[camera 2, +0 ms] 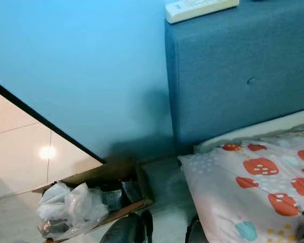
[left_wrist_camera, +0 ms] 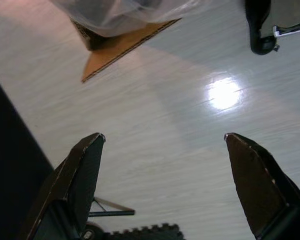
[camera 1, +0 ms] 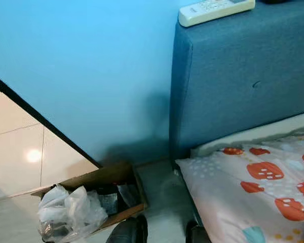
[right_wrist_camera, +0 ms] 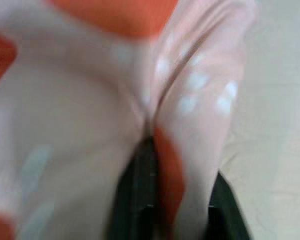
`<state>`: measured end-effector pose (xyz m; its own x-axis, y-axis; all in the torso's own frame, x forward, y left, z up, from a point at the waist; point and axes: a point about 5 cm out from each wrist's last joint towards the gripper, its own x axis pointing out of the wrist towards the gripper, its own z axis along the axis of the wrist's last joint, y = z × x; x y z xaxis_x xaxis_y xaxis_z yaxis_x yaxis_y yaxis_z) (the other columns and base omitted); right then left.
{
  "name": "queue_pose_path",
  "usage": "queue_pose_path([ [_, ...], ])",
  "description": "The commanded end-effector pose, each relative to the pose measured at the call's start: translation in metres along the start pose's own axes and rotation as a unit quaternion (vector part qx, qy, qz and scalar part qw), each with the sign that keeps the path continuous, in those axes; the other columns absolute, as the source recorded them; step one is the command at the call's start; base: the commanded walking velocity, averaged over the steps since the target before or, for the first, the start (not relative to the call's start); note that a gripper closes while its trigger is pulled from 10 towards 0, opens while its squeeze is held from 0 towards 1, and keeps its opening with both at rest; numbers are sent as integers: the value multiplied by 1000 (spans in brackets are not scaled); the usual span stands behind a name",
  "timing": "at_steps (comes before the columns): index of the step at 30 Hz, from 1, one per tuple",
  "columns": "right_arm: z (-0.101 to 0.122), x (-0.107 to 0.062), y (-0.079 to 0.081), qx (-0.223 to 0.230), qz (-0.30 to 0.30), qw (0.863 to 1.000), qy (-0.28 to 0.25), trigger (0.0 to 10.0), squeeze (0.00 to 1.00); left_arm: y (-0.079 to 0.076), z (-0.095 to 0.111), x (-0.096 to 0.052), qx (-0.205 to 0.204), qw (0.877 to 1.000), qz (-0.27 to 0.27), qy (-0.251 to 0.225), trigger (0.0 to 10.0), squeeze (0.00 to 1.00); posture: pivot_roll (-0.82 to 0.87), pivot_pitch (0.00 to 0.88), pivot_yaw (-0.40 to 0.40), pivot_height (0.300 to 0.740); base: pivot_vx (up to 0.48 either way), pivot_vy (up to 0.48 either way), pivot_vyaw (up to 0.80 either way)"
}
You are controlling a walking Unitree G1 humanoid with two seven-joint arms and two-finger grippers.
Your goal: Clean up the room
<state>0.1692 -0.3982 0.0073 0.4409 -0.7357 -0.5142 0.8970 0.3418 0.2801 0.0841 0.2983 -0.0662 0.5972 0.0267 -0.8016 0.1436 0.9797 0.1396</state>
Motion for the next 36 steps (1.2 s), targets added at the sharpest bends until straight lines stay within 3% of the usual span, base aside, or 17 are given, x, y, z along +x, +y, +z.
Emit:
queue_pose_path([
  [1,-5,-2,-8,-14,-16,1000,-1,10000,1000,-4,-17,-5,-9,999,2,32,10000,0,281,316,112,722,0,0,0],
  [7,38,3,-3,-49,-45,994,-88,10000,1000,-13,-16,1,-22,999,1,33,10000,0,266,301,94,722,0,0,0],
  [15,62,4,19,-100,-13,985,-139,10000,1000,-21,-9,10,-36,999,2,29,10000,0,246,261,73,722,0,0,0],
  [17,62,3,36,-121,29,981,-147,10000,1000,-26,-6,14,-40,999,2,29,10000,0,233,245,64,722,0,0,0],
  [18,55,0,64,-125,101,977,-141,10000,1000,-30,-2,18,-46,998,1,31,10000,0,208,212,47,722,0,0,0],
  [19,55,0,64,-125,101,977,-141,10000,1000,-30,-2,18,-46,998,1,31,10000,0,208,212,47,722,0,0,0],
  [21,40,-9,107,-122,210,962,-122,10000,1000,-36,4,25,-53,998,1,35,10000,0,195,189,37,722,0,0,0],
  [22,40,-9,107,-122,210,962,-122,10000,1000,-36,4,25,-53,998,1,35,10000,0,195,189,37,722,0,0,0],
  [23,28,-16,130,-118,263,953,-98,10000,0,-41,8,29,-56,998,-1,37,10000,0,174,163,25,722,0,0,0],
  [24,28,-16,130,-118,263,953,-98,10000,0,-41,8,29,-56,998,-1,37,10000,0,174,163,25,722,0,0,0],
  [25,16,-25,149,-130,307,939,-82,10000,0,-46,13,33,-58,998,-2,38,10000,0,162,147,17,718,0,0,0],
  [26,16,-25,149,-130,307,939,-82,10000,0,-46,13,33,-58,998,-2,38,10000,0,162,147,17,718,0,0,0],
  [27,9,-31,161,-141,336,929,-72,10000,0,-49,16,36,-60,997,-3,39,10000,0,162,147,17,713,0,0,0],
  [29,-1,-36,172,-131,352,925,-49,10000,0,-55,24,41,-63,997,-4,41,10000,0,140,111,0,703,0,0,0],
  [34,-3,-37,175,-129,351,927,-43,10000,0,-58,28,44,-65,997,-5,41,10000,0,131,91,-6,698,0,0,0],
  [35,-5,-36,177,-160,341,926,-38,10000,0,-62,35,48,-68,997,-7,40,10000,0,122,64,-13,688,0,0,0],
  [36,-5,-36,177,-160,341,926,-38,10000,0,-62,35,48,-68,997,-7,40,10000,0,122,64,-13,688,0,0,0],
])
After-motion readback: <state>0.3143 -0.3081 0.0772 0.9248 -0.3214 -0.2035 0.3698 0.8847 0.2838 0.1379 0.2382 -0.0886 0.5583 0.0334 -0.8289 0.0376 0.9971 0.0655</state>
